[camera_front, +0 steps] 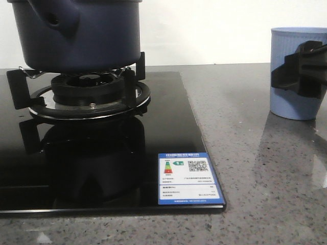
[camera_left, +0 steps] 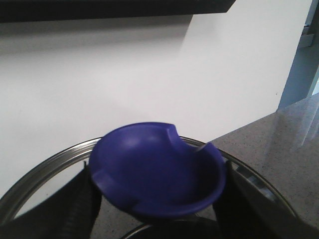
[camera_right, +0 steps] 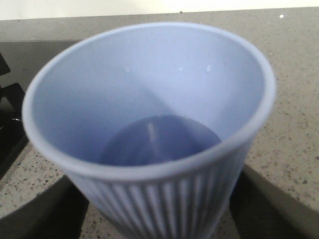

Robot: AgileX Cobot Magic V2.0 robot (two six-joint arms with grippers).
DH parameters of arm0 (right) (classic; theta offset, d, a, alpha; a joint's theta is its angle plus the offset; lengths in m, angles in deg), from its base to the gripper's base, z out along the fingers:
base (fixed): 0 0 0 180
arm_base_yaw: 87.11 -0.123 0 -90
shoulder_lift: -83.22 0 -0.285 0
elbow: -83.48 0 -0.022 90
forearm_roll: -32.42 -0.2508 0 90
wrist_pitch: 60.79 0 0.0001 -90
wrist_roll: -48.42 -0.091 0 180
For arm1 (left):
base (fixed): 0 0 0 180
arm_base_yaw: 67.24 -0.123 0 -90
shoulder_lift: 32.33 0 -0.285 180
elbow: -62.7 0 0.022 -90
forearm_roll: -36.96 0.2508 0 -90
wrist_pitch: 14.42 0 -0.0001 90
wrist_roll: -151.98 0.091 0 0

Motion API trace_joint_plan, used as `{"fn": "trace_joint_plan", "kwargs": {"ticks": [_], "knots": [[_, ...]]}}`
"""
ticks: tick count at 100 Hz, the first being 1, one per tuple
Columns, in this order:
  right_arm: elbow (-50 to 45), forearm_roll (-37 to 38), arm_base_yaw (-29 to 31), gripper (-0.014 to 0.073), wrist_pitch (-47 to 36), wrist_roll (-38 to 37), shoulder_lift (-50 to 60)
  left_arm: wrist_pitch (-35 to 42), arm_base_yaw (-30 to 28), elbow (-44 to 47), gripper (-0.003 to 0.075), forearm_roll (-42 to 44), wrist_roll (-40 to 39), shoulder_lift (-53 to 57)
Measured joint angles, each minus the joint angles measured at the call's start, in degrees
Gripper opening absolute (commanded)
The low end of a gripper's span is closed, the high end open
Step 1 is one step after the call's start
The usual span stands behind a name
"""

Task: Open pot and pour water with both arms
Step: 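Lift the cup with the right gripper toward the open pot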

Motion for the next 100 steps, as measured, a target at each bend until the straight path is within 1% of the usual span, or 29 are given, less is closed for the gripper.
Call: {"fn": "trace_joint_plan", "kwargs": {"ticks": [20,40,55,86,100], "knots": [[0.0,0.22,0.0,0.0402,-0.3,-0.12,-0.05,0.04,0.0,0.0,0.0411,0.0,0.0,0.0],[0.0,4.29,0.0,0.0402,-0.3,-0.12,-0.14,0.5,0.0,0.0,0.0411,0.0,0.0,0.0],[0.13,5.21,0.0,0.0402,-0.3,-0.12,-0.14,1.72,0.0,0.0,0.0411,-0.11,0.0,0.0],[6.44,5.49,0.0,0.0402,8.2,-0.12,1.17,3.03,0.0,0.0,0.0411,-0.3,0.0,0.0],[11.24,5.69,0.0,0.0402,14.85,-0.25,1.83,4.27,0.0,0.0,0.0411,-0.42,0.0,0.0]]}}
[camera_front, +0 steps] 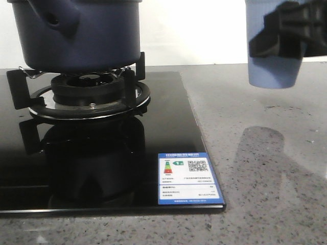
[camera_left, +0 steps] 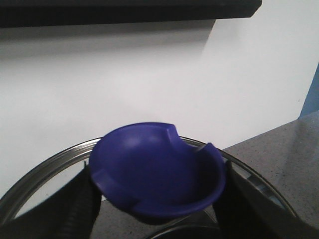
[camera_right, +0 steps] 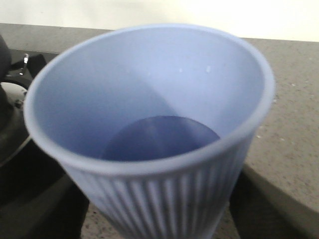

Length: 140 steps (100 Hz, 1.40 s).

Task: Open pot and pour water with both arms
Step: 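Lift the cup with the right gripper toward the open pot, then tilt the cup over the pot with the right gripper to pour water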

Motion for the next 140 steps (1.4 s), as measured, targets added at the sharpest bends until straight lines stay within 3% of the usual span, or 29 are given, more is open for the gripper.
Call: {"fn": "trace_joint_plan", "kwargs": {"ticks": [23,64,100,140], "knots": [[10.43,2.78,0.0,0.0402,12.82,0.0,0.0,2.83,0.0,0.0,0.0411,-0.22,0.0,0.0],[30.52,5.53,-0.42,0.0403,28.12,0.3,-3.48,6.33,0.0,-0.04,0.0411,-2.38,0.0,1.02],[42.92,7.35,-6.27,0.0403,33.29,3.07,-11.87,5.49,-5.24,-0.13,0.0411,-7.83,0.0,1.86],[53.88,13.09,-7.91,0.0403,43.04,5.08,-19.02,0.34,-9.63,-0.13,0.0411,-8.19,0.0,2.24]]}}
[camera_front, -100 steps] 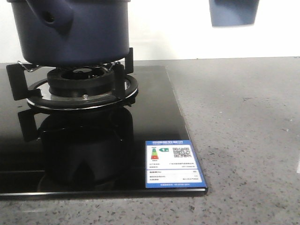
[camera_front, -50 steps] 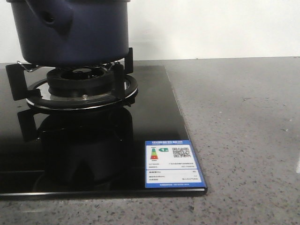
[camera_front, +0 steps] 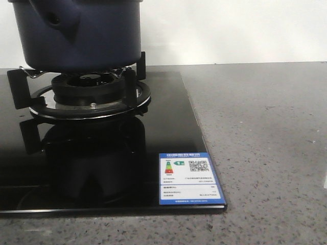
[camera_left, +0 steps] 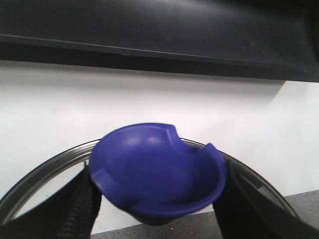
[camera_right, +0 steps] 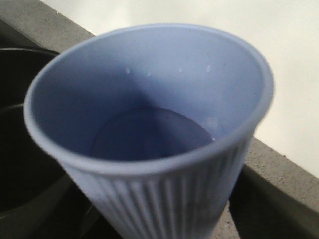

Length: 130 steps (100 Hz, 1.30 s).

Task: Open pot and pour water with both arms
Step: 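Tilt the cup over the pot with the right gripper to pour water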

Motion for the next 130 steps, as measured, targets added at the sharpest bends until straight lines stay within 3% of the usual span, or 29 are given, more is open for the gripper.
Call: {"fn": "trace_joint_plan", "kwargs": {"ticks": [15,60,89,130], "knots": [[3.27,2.14,-1.85,0.0403,2.96,2.04,-2.12,-0.34,0.0,0.0,0.0411,0.0,0.0,0.0],[6.56,20.55,-10.07,0.0403,6.44,2.65,-6.77,-0.34,0.0,0.0,0.0411,0.0,0.0,0.0],[6.56,31.05,-10.97,0.0403,6.44,2.89,-7.95,-0.34,0.0,0.0,0.0411,-0.12,0.0,0.0],[6.65,50.0,-10.97,0.0403,-4.35,3.01,-8.81,-0.34,0.0,0.0,0.0411,-0.45,0.0,0.0]]}}
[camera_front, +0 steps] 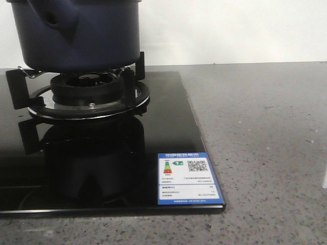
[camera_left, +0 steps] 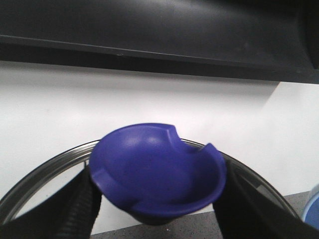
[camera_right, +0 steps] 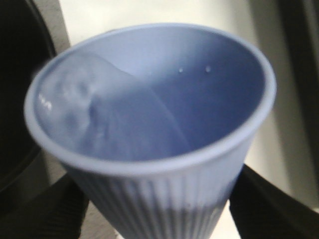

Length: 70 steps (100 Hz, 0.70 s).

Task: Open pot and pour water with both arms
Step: 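Tilt the cup over the pot with the right gripper to pour water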

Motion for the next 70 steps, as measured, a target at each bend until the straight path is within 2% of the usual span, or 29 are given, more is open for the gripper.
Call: {"fn": "trace_joint_plan", "kwargs": {"ticks": [27,70], "knots": [[0.0,10.01,-0.13,0.0402,-5.79,0.02,-0.96,0.0,0.0,0.0,0.0411,0.0,0.0,0.0],[0.0,25.51,-2.75,0.0402,-8.18,0.02,-3.28,0.0,0.0,0.0,0.0411,0.0,0.0,0.0]]}}
